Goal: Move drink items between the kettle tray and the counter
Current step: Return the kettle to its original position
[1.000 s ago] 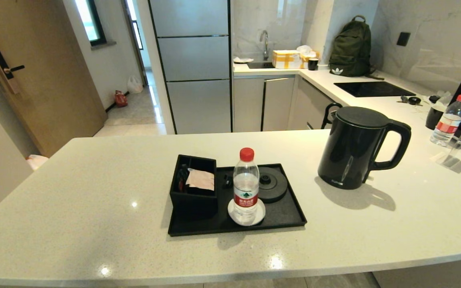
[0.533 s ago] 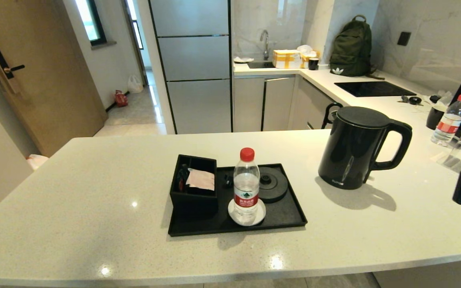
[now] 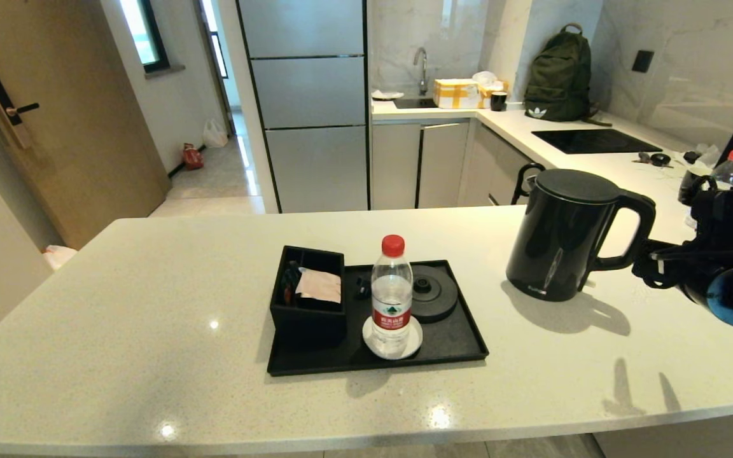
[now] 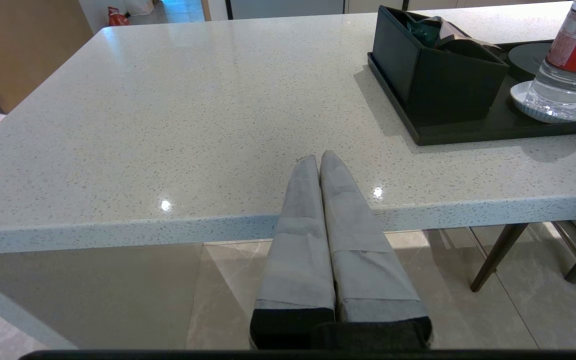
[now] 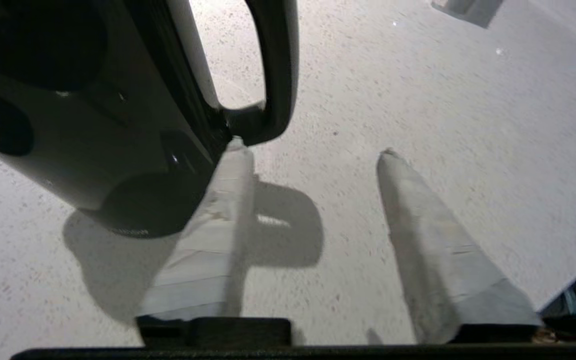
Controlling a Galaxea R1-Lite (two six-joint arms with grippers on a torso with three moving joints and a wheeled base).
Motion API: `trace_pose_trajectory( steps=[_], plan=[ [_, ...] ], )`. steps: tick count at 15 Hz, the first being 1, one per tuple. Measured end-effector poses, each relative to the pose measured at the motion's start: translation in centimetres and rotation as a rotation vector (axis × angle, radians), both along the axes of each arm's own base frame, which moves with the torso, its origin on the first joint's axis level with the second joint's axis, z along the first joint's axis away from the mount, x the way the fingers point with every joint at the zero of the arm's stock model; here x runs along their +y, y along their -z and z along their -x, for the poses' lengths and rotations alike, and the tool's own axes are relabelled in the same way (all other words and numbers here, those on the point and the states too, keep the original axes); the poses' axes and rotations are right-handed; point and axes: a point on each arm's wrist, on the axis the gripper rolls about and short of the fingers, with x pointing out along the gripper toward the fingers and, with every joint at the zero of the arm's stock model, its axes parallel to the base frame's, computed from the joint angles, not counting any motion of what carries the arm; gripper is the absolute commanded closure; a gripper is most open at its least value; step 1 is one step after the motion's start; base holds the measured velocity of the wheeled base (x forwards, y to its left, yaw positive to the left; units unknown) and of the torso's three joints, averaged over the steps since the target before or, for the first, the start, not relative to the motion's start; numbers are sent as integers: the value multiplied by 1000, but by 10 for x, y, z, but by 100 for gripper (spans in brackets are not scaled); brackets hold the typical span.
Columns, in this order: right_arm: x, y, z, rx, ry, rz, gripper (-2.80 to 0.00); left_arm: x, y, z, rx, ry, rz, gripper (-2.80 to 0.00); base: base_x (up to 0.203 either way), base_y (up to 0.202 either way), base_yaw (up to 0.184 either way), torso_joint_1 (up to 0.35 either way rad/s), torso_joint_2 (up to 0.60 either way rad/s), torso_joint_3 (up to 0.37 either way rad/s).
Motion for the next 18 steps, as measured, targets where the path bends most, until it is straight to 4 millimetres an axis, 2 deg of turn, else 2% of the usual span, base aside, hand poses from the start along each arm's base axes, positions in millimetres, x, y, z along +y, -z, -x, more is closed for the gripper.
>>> trace_pose_trajectory(
  steps=[8, 18],
  plan=[
    [-19, 18, -36, -22, 10, 36, -280, 0, 0, 0, 0, 0, -1, 0, 0, 0, 0, 0, 0, 0],
    [-64, 37, -68, -19, -21, 30, -280, 0, 0, 0, 0, 0, -1, 0, 0, 0, 0, 0, 0, 0]
  ],
)
